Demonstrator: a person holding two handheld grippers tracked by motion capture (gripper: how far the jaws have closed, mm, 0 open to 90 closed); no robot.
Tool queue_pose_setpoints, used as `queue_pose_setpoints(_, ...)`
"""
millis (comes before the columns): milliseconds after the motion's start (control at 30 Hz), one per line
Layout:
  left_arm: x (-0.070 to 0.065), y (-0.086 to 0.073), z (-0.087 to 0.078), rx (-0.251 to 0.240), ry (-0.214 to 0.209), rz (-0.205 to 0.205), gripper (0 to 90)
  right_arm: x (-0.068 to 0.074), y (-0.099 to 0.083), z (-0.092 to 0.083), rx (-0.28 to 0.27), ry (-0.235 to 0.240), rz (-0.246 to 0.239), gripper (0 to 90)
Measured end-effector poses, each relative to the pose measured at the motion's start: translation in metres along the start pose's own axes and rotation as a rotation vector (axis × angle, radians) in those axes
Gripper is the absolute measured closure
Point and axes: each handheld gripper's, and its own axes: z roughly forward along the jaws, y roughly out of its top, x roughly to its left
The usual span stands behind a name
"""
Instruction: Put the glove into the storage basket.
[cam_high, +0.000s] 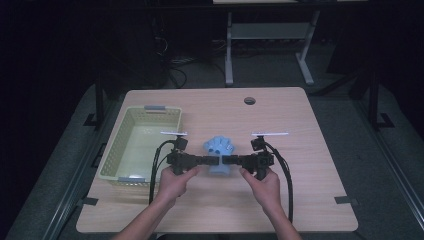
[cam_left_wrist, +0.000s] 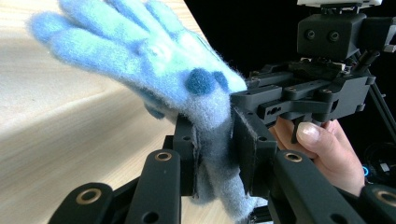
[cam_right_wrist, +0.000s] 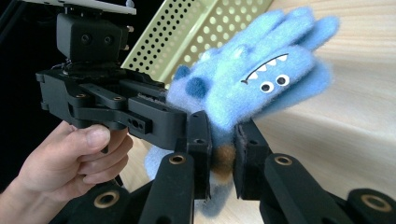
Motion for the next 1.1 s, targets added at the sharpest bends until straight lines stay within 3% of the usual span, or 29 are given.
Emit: queue_pose_setpoints(1100,0.005,0.026,-0.076,-0.104,0.001,-0.001,71.5,0.053,0.055,0.045,0.031,0.044,-0.104,79.0)
